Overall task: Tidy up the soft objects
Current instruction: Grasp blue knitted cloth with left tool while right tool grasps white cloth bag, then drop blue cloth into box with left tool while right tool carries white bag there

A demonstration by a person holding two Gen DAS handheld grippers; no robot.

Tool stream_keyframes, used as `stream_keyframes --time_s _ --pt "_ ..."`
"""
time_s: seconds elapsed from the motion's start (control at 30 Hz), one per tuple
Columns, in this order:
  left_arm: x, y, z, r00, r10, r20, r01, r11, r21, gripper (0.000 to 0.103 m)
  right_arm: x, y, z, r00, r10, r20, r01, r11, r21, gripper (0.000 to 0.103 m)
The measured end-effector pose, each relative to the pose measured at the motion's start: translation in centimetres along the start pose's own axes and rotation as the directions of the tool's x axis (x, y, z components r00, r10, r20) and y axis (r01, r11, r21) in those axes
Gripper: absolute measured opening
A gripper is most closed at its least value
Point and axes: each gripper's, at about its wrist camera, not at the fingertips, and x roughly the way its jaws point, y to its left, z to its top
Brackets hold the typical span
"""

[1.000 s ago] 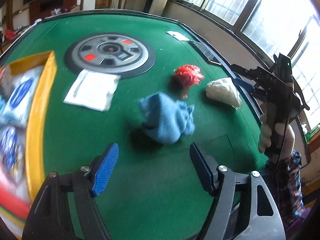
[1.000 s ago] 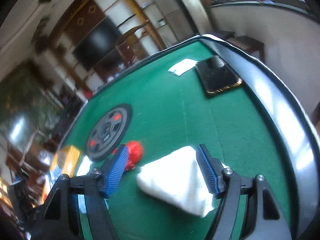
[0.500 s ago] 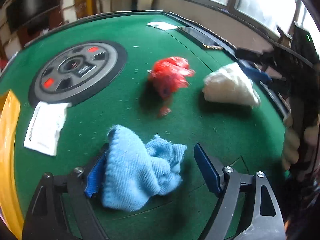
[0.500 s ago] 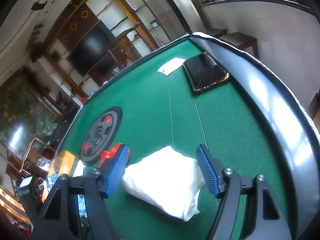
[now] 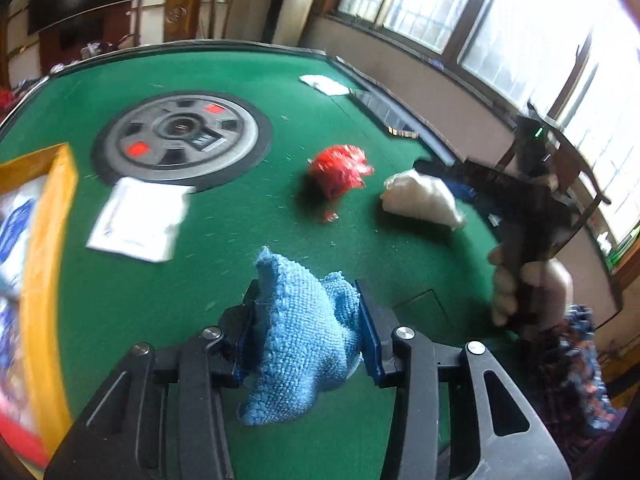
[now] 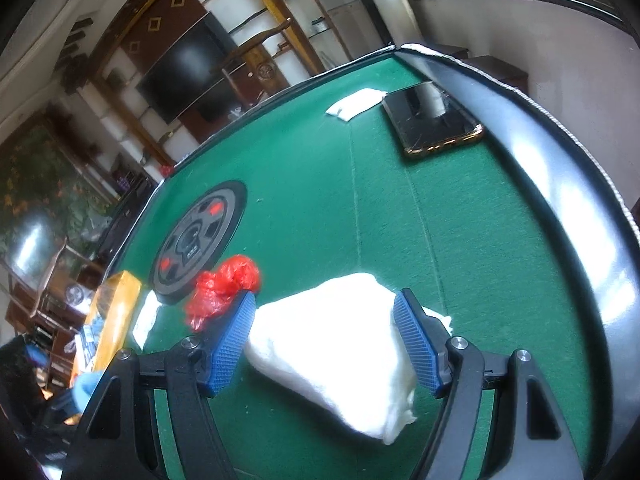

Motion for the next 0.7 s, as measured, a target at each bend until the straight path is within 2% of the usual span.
stream_keyframes --time_s 0.13,0.23,0.3,0.37,0.43,0.47,0.53,0.6,0.7 --pt "-4.1 2.7 -0.7 0.998 0.022 0.065 -0.019 0.998 -0.052 0.041 0.5 1.7 -0.8 1.0 0.001 -0.028 -0.003 0.997 -0.075 0.067" --pt "-7.4 6.1 -1.5 0.99 0.089 0.108 -0.076 0.99 -0.117 0.041 1.0 3.2 -2.0 0.998 -0.04 -0.058 0.032 0.991 -0.13 0.067" --pt "-9.8 8.9 -2.2 0.98 0.15 0.131 -0.126 0.976 -0.179 0.041 1.2 4.3 -2.9 0.993 -0.095 -0.066 0.081 0.98 -0.179 0.067" --pt "-12.1 11.7 -3.1 0.964 0.223 0.145 -0.184 0.952 -0.244 0.041 1.1 5.1 -3.5 0.988 -0.14 -0.065 0.123 0.969 -0.215 0.066" --pt "-14.0 14.4 -4.2 0.947 0.286 0.148 -0.23 0.923 -0.307 0.041 0.8 5.3 -3.9 0.983 -0.174 -0.061 0.157 0.963 -0.217 0.052" --pt "-15.0 15.8 -5.0 0.937 0.317 0.149 -0.252 0.904 -0.344 0.041 0.6 5.4 -4.0 0.982 -0.176 -0.064 0.159 0.964 -0.213 0.043" --pt "-16.1 18.1 -6.3 0.922 0.36 0.144 -0.278 0.873 -0.401 0.041 -0.1 5.3 -3.9 0.985 -0.16 -0.063 0.145 0.97 -0.194 0.034" --pt "-16.7 20.2 -7.4 0.908 0.4 0.123 -0.308 0.837 -0.452 0.041 -1.0 5.5 -3.8 0.99 -0.131 -0.057 0.119 0.978 -0.173 0.031" --pt "-16.7 21.6 -8.5 0.896 0.434 0.088 -0.344 0.807 -0.481 0.041 -2.7 7.0 -3.7 0.993 -0.113 -0.025 0.107 0.977 -0.185 0.03"
